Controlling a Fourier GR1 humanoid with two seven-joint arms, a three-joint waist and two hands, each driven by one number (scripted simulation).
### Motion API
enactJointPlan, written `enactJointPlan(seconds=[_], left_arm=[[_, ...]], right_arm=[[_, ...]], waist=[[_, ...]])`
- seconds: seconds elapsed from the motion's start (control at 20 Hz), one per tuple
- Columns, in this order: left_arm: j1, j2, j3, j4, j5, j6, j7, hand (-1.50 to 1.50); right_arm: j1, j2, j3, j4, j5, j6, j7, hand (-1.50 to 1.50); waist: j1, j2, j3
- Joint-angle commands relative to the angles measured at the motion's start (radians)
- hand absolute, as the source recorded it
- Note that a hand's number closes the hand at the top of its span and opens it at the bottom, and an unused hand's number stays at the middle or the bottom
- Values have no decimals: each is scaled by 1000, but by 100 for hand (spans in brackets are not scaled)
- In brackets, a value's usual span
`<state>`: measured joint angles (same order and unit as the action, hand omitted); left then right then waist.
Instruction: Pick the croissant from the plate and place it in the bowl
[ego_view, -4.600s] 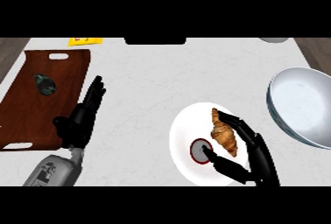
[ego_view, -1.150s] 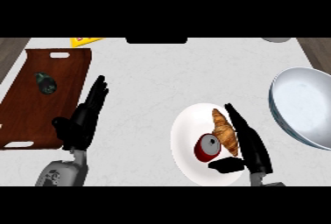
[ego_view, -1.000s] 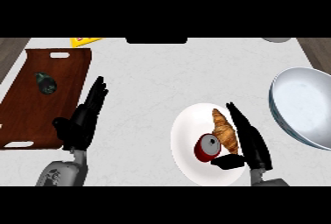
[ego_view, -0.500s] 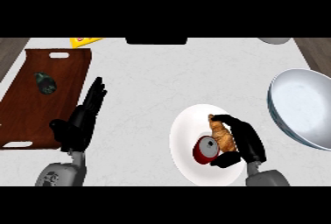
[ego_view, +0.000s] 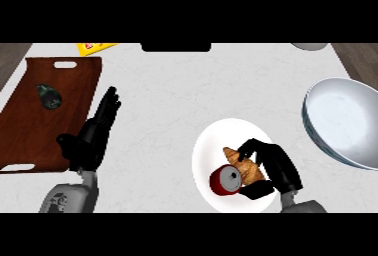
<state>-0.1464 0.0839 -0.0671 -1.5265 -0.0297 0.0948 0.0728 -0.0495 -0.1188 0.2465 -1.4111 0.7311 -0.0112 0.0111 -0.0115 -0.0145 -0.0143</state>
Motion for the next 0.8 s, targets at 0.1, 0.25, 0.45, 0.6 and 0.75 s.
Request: enactJointPlan(seconds=[0.1, 0.25, 0.45, 0.6, 0.75], left_arm=[[8, 18, 23, -30, 13, -5, 21, 0], [28, 8, 16, -40, 8, -8, 10, 0], [21, 18, 34, -16, 32, -30, 9, 0], [9, -14, -1, -35, -2, 2, 27, 0], [53, -20, -34, -89, -25, 6, 36, 0]], right_arm=[[234, 40, 17, -307, -211, 140, 42, 150], [338, 17, 39, -382, -220, 105, -37, 150], [374, 35, 42, -595, -293, 102, -62, 150], [395, 55, 91, -710, -212, 34, -61, 150], [433, 26, 94, -890, -160, 23, -22, 150]], waist=[[-17, 5, 13], [1, 11, 14], [-3, 11, 14], [-2, 11, 14], [0, 8, 14]])
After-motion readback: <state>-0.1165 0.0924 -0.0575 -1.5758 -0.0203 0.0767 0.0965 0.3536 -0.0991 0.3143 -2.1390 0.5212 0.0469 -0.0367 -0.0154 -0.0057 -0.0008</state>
